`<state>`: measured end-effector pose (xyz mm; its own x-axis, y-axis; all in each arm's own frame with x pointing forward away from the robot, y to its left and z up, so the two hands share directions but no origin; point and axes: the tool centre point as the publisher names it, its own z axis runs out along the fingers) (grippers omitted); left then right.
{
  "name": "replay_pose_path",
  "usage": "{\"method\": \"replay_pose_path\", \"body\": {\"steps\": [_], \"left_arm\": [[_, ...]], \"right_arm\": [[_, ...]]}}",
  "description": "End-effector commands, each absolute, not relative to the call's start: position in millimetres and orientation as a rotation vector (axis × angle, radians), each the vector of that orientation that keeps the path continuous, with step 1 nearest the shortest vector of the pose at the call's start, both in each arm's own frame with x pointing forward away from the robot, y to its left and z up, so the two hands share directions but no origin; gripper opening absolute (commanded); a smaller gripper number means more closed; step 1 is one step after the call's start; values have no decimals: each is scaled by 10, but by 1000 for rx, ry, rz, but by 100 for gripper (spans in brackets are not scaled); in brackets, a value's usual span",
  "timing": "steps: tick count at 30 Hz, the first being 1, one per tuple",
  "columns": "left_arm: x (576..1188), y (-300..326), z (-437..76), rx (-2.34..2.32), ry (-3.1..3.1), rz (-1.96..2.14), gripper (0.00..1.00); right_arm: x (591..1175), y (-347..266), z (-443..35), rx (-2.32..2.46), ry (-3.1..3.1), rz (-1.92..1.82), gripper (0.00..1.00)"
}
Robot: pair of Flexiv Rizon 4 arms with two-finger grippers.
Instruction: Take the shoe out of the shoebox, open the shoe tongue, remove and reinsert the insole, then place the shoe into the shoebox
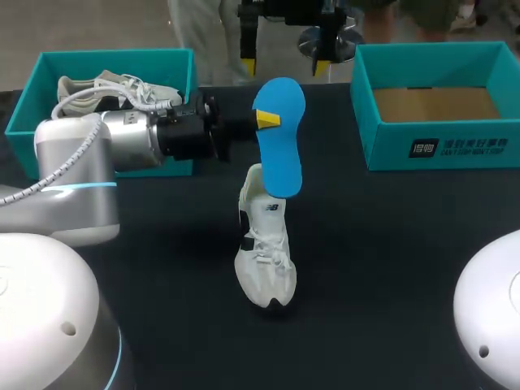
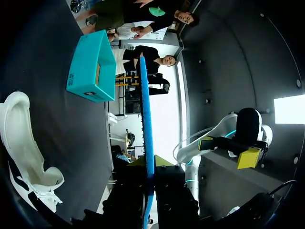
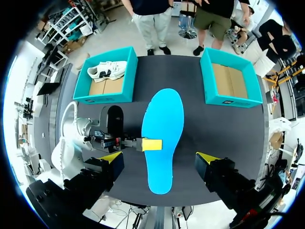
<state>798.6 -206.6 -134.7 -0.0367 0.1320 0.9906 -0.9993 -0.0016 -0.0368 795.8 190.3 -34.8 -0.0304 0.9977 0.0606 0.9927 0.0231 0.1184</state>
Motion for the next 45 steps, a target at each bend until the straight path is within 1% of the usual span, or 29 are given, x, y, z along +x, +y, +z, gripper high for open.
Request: {"method": "replay_pose_path", "body": {"steps": [1,31,38,45], "left_arm": [[7984,-2071,-1344,1095,-1140,1293,0],[7976,-2012,-1363,1101,-1138,1290,0],[7986,-1998,-1356,1100,-1132,1296,0],[8003,-2009,-1356,1100,-1128,1299,0]], "right_arm": [[7970,1936,-335,2146,2196,147,100],[7960,1943,-321,2143,2194,156,100],[7922,1783,-338,2204,2266,496,100],[7908,1583,-381,2240,2274,675,100]]}}
